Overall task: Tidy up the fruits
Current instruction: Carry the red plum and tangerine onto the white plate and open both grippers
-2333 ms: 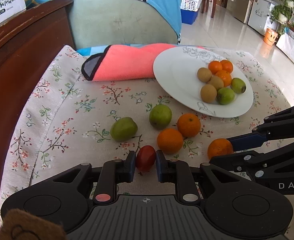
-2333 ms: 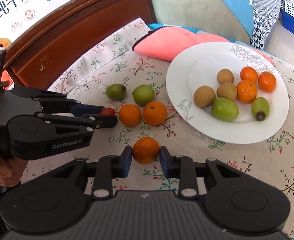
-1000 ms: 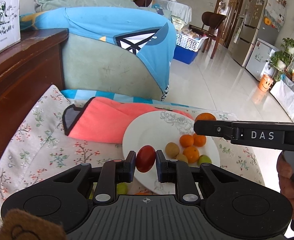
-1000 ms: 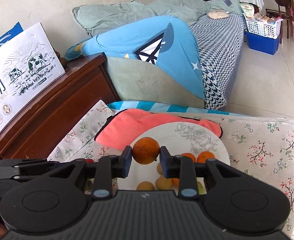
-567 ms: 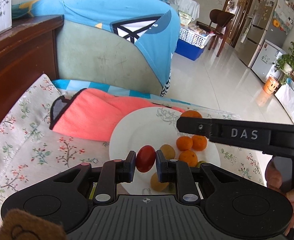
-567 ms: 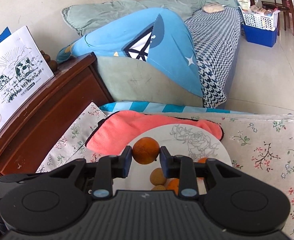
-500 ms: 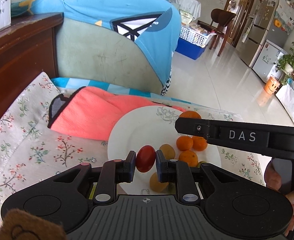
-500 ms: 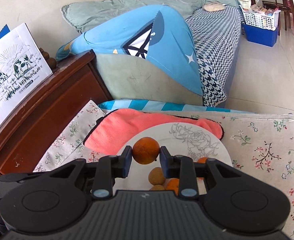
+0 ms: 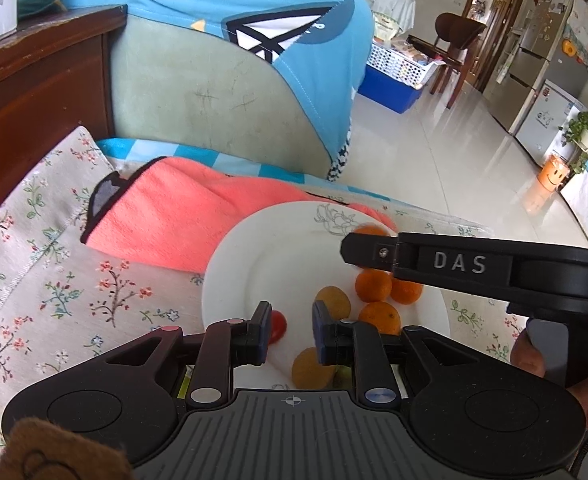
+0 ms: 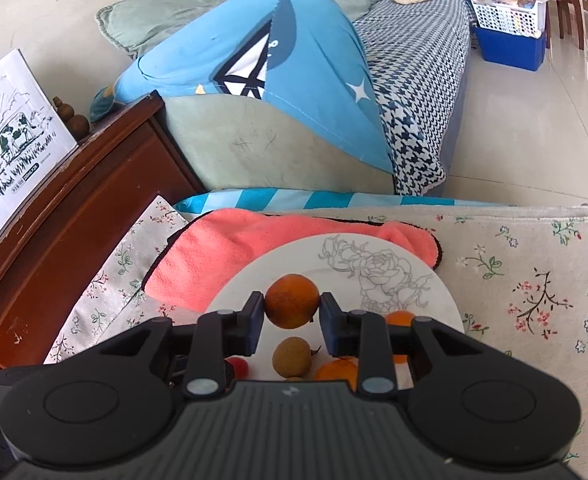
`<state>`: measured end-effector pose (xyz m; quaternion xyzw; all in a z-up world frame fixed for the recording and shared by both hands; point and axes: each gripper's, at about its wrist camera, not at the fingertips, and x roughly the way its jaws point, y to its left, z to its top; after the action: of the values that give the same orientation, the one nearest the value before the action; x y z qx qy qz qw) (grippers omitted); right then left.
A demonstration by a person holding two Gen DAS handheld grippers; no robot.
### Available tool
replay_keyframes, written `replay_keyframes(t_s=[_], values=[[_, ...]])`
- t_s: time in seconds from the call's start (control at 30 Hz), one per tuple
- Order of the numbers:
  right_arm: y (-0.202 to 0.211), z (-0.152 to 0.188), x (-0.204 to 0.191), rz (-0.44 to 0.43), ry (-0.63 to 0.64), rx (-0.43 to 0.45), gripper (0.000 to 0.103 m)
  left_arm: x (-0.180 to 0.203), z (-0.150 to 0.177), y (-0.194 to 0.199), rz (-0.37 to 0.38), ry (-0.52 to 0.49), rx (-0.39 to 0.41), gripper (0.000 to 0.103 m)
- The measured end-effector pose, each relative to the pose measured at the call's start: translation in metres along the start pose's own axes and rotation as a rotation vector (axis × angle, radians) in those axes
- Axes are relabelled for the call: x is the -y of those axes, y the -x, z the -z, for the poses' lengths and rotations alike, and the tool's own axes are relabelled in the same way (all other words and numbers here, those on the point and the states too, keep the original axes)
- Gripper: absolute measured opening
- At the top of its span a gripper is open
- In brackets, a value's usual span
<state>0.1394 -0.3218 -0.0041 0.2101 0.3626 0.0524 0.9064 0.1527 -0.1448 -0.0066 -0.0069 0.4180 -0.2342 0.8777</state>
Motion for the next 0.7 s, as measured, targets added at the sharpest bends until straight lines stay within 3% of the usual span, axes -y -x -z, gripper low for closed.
replay_keyframes(t_s=[0.1,0.43,0.7], values=[[0.004,-0.001,0.001,-0.012,-0.017,0.014,0.033,-0.005,-0.002,0.002,-0.001,0.030,0.002,0.023],[0.011,-0.002,-0.006,-0.029,-0.007,0.021,0.033,-0.019,-0.011,0.020,-0.066,0.056,0.023,0.048],[0.009,0.009,-0.019,-0.036,0.047,-0.018,0.033,-0.035,-0.014,0.034,-0.114,0.048,0.016,0.050]])
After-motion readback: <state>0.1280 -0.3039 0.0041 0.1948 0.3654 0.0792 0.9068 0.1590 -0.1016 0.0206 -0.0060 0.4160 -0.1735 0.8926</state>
